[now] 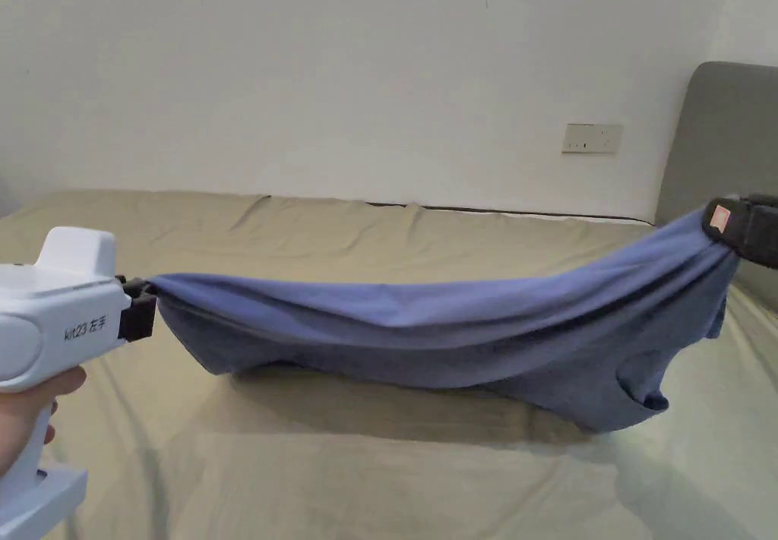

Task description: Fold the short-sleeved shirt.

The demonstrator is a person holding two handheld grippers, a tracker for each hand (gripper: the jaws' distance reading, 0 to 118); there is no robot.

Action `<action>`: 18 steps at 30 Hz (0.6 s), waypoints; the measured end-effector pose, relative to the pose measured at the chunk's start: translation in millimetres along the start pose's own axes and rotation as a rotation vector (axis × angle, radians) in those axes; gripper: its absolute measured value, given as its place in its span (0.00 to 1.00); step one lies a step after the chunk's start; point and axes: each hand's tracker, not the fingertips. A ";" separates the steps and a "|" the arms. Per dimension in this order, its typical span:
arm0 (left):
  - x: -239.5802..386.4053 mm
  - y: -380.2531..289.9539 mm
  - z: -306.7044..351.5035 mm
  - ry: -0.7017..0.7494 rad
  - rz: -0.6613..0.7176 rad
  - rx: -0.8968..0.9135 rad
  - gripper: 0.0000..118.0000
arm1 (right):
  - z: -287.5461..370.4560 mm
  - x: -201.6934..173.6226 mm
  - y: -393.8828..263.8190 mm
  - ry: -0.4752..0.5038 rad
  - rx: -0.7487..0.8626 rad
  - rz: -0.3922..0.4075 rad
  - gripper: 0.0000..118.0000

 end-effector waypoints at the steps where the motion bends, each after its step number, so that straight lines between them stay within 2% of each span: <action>1: 3.2 -24.7 16.6 -0.038 -0.004 -0.020 0.01 | 16.6 -1.4 -28.0 0.012 -0.032 0.000 0.03; 6: 12.1 -150.8 54.7 -0.102 -0.027 -0.246 0.01 | 63.1 -11.8 -176.9 -0.006 -0.313 0.035 0.03; 8: 14.7 -193.2 53.4 -0.083 -0.066 -0.336 0.01 | 65.0 -12.1 -233.3 -0.022 -0.469 -0.020 0.03; 9: 12.1 -209.0 49.8 -0.067 -0.031 -0.387 0.01 | 62.0 -3.9 -263.1 -0.022 -0.537 -0.065 0.03; 11: 7.9 -220.5 46.8 -0.086 0.010 -0.418 0.02 | 60.2 -1.5 -290.4 -0.082 -0.565 -0.111 0.04; 12: 7.0 -216.1 45.7 -0.077 -0.019 -0.405 0.15 | 58.5 -0.8 -293.7 -0.102 -0.565 -0.122 0.18; 13: 6.5 -209.8 47.7 -0.065 -0.039 -0.388 0.39 | 60.7 -0.5 -293.3 -0.117 -0.554 -0.122 0.42; 14: 6.2 -200.7 52.7 -0.039 -0.064 -0.341 0.68 | 61.5 -1.6 -288.8 -0.143 -0.539 -0.120 0.68; 15: 8.1 -196.0 61.6 -0.032 -0.078 -0.306 0.89 | 64.0 -3.9 -282.7 -0.153 -0.520 -0.113 0.81; 18: 7.8 -170.2 98.3 -0.068 -0.073 -0.176 0.98 | 86.0 -24.7 -250.4 -0.095 -0.370 -0.023 0.82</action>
